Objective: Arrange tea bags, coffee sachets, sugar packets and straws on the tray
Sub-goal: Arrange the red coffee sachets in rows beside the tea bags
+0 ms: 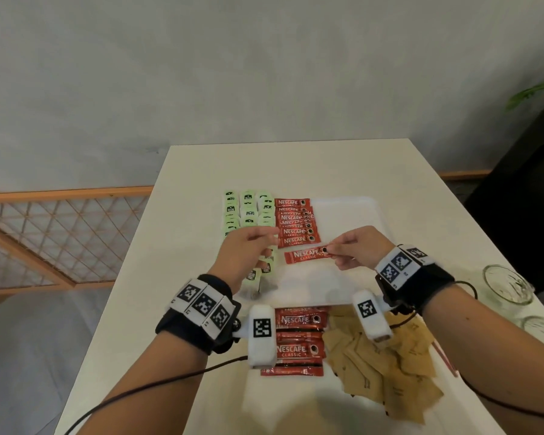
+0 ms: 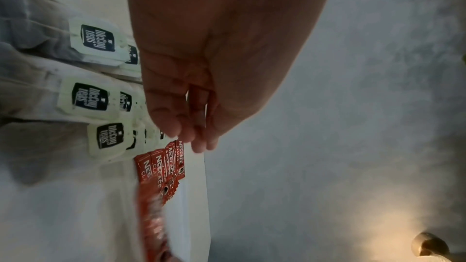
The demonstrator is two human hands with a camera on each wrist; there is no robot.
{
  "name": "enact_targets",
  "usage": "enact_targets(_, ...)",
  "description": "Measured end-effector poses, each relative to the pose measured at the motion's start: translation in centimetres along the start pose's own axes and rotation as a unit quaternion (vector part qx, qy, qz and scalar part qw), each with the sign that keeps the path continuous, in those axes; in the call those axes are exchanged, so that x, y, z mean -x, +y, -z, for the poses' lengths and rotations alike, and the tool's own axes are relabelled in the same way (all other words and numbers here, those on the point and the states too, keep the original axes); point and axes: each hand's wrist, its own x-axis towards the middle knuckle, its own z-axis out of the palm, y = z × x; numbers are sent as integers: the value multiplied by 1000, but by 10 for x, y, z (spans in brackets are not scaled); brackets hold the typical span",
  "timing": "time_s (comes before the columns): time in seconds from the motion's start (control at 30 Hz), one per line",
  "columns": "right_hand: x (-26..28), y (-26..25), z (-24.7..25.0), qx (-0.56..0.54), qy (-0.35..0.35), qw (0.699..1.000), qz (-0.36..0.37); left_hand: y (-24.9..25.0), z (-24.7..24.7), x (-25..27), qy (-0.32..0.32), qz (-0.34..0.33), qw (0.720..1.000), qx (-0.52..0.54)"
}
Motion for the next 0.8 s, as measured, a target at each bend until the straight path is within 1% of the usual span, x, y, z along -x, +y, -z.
enact_targets(0.07,-12,7,-1,56,35,997,-35,1,4,-6,28,-1,999,15)
enact_targets(0.1,-17,10,-4,76,53,995,-48,2,6,-8,33,-3,999,24)
enact_targets(0.23,-33,11,-17,106,98,987,-65,1,7,-14,30,-9,999,30)
enact_targets(0.5,-53,1,-30,108,118,985,-66,-9,16,-25,36,-5,999,17)
enact_targets(0.63,-53,1,-31,109,120,985,-67,-9,18,-24,35,-18,999,-6)
enact_targets(0.73,-42,2,-31,100,116,987,-45,-8,20,-18,29,-54,996,-61)
enact_targets(0.8,-26,5,-33,100,100,990,-7,-10,22,-10,17,-89,987,-132)
